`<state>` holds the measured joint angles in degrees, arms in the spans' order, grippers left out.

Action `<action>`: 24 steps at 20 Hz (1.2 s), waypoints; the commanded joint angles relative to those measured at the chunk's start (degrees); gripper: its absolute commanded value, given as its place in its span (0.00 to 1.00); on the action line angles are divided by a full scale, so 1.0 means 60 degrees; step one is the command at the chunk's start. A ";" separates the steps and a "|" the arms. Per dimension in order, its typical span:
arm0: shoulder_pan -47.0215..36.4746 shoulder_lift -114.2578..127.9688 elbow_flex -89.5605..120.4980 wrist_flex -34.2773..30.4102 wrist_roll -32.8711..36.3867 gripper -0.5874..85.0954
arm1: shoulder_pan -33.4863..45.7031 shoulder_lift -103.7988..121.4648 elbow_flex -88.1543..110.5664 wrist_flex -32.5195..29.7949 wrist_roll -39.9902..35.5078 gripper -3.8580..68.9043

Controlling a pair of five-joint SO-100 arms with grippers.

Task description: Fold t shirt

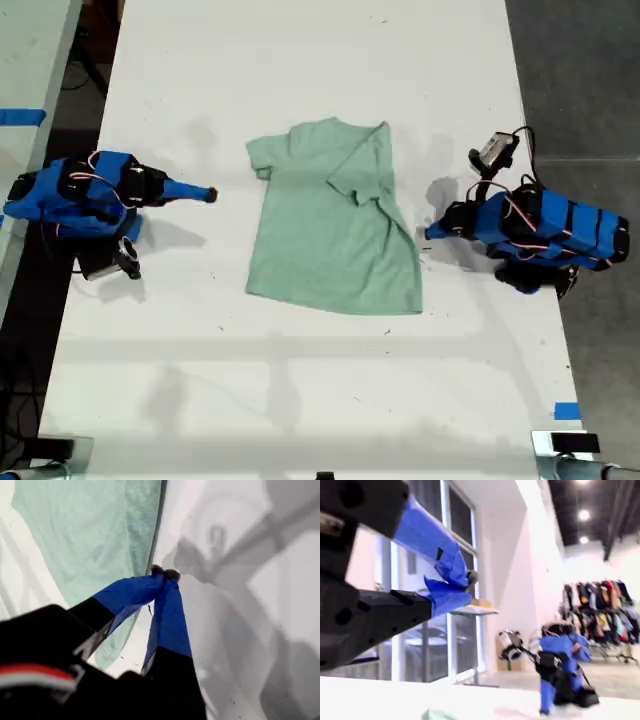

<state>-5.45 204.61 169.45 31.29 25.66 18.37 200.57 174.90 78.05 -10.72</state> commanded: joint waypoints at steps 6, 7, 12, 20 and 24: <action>-0.5742 -1.3125 -0.9785 0.6255 0.2930 0.22 | 0.0073 0.0073 0.0513 -0.0264 -0.0161 0.04; -0.6196 -1.4077 -0.9946 0.6123 0.3472 0.22 | 0.0073 0.0073 0.0513 -0.0264 -0.0161 0.04; -0.6724 -1.7651 -1.1631 0.5815 0.3926 0.23 | 0.0073 0.0073 0.0513 -0.0264 -0.0161 0.04; -0.7207 -2.1694 -1.5483 0.6240 0.3882 0.20 | 0.0044 0.0073 0.0513 -0.0278 -0.0176 0.04; -0.7441 -2.2778 -1.6729 0.6768 0.2900 0.17 | 0.0044 0.0073 0.0513 -0.0278 -0.0176 0.04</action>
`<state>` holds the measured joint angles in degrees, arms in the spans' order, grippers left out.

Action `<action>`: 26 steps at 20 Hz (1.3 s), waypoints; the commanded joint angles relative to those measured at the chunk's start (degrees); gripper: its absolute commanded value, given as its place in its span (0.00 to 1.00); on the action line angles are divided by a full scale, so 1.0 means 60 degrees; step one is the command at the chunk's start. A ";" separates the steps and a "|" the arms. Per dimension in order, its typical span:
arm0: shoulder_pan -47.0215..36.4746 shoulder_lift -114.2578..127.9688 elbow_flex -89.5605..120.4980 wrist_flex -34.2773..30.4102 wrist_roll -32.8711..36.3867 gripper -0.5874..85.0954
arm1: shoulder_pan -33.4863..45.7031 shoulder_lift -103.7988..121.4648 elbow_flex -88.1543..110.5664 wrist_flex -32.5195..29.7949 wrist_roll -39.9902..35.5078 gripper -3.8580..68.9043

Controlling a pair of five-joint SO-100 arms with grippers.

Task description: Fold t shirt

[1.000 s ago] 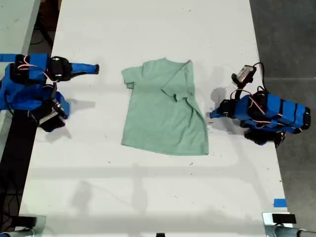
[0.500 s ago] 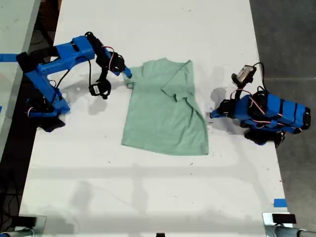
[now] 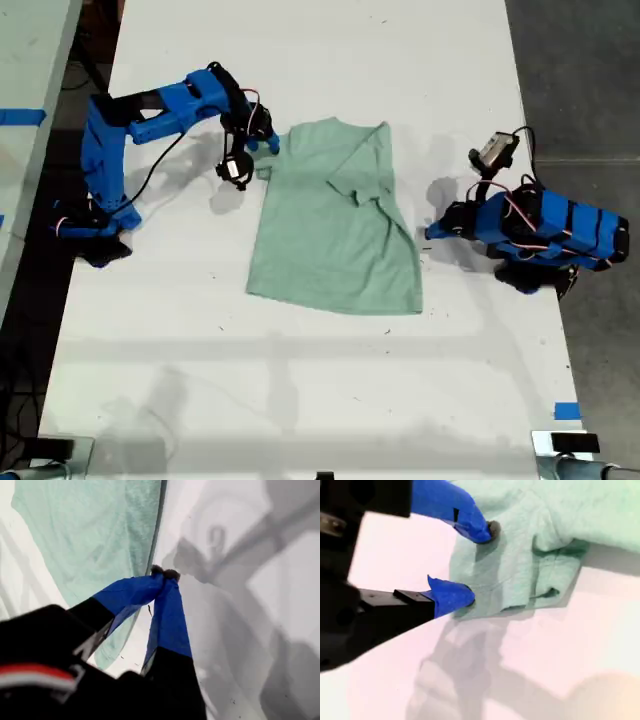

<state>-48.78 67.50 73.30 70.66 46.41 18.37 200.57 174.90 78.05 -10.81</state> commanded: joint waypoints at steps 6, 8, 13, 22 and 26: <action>-0.0176 0.1274 -0.0542 0.0322 -0.1143 0.15 | 0.0029 0.0073 0.0513 -0.0278 -0.0161 0.04; -0.0498 0.1157 -0.0483 0.0542 -0.1260 0.15 | 0.0029 0.0073 0.0513 -0.0278 -0.0161 0.04; -0.0586 -0.0615 -0.0645 0.0645 -0.1230 0.18 | 0.0029 0.0073 0.0513 -0.0278 -0.0161 0.04; 0.0029 0.0059 -0.2607 0.1685 -0.1172 0.01 | 0.0029 0.0073 0.0513 -0.0278 -0.0176 0.04; 0.1714 0.1201 -0.2974 0.1274 -0.1655 0.01 | 0.0029 0.0073 0.0513 -0.0278 -0.0176 0.04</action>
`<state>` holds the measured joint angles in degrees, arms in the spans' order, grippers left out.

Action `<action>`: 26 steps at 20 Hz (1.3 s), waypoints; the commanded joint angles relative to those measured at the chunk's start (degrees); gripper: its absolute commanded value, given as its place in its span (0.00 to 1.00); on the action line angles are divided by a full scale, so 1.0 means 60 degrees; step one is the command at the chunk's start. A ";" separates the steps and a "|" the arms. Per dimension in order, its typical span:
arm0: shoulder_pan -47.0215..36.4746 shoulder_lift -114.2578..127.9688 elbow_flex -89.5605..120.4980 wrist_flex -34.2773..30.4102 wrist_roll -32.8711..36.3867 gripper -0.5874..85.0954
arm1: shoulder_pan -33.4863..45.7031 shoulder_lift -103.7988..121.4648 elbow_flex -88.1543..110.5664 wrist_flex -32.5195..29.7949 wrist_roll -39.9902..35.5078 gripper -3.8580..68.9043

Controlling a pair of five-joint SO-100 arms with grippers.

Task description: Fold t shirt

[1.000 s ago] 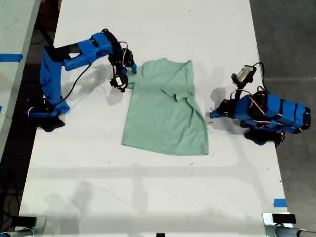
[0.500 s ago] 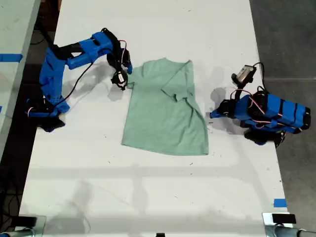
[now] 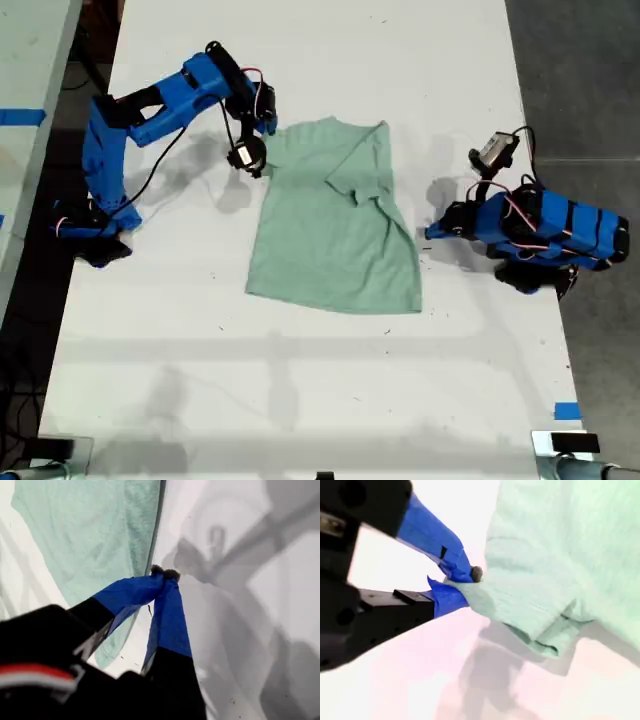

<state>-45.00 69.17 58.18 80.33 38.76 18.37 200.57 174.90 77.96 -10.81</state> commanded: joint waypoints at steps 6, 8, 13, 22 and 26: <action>0.2959 0.0879 -0.0527 -0.3032 -0.1597 0.13 | 0.0029 0.0073 0.0513 -0.0264 -0.0161 0.04; 0.2915 0.1099 -0.0542 -0.3501 -0.1538 0.18 | 0.0029 0.0073 0.0513 -0.0264 -0.0190 0.04; 0.2197 0.3911 -0.0308 -0.3618 -0.0703 0.01 | 0.0029 0.0073 0.0513 -0.0264 -0.0205 0.04; 0.2520 1.5146 0.7925 -0.3062 -0.1699 0.01 | 0.0029 0.0073 0.0513 -0.0264 -0.0176 0.04; 0.4014 2.1401 1.4575 -0.3633 -0.3750 0.01 | 0.0044 0.0073 0.0513 -0.0264 -0.0176 0.04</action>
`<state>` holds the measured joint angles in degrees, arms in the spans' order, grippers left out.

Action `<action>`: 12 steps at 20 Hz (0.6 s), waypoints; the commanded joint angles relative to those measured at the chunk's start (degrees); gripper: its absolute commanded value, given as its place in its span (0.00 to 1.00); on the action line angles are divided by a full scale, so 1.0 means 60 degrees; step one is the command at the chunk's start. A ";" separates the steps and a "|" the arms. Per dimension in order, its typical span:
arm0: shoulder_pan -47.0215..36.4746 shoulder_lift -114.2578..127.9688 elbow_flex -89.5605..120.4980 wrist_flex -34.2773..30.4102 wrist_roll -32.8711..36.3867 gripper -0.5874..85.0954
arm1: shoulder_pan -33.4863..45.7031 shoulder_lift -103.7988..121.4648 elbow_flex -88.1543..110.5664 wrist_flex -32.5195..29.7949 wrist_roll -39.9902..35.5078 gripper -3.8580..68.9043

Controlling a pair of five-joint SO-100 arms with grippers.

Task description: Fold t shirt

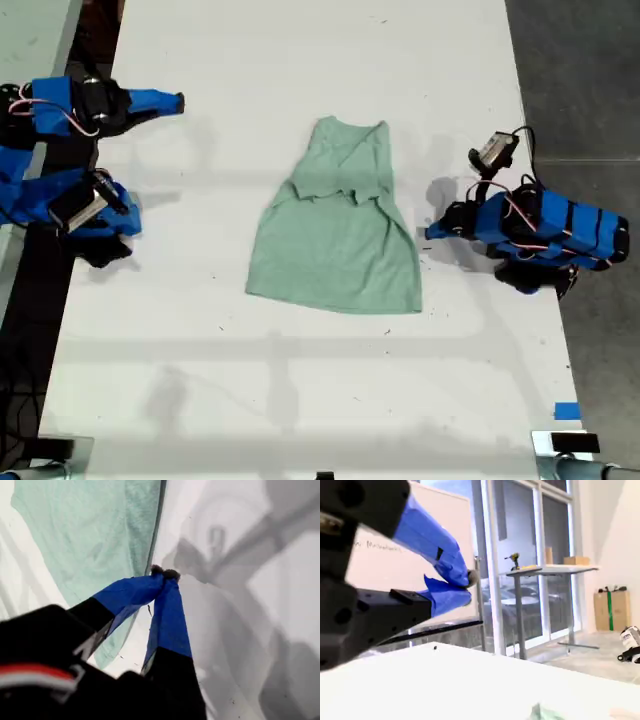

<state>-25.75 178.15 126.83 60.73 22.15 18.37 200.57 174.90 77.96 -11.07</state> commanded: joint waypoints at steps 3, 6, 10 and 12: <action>0.2183 0.4614 0.6094 -0.0850 -0.1729 0.01 | 0.0059 0.0073 0.0542 -0.0308 -0.0161 0.04; 0.2534 0.4717 0.7646 -0.1611 -0.1685 0.01 | 0.0073 0.0073 0.0542 -0.0308 -0.0176 0.04; 0.2490 0.4717 0.8467 -0.1157 0.0073 0.01 | 0.0059 0.0073 0.0542 -0.0322 -0.0161 0.04; 0.2710 0.4717 0.8687 0.0278 -0.0513 0.01 | 0.0073 0.0073 0.0527 -0.0293 -0.0161 0.04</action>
<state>-11.34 206.10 179.21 56.60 21.09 18.37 200.57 174.99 77.96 -11.07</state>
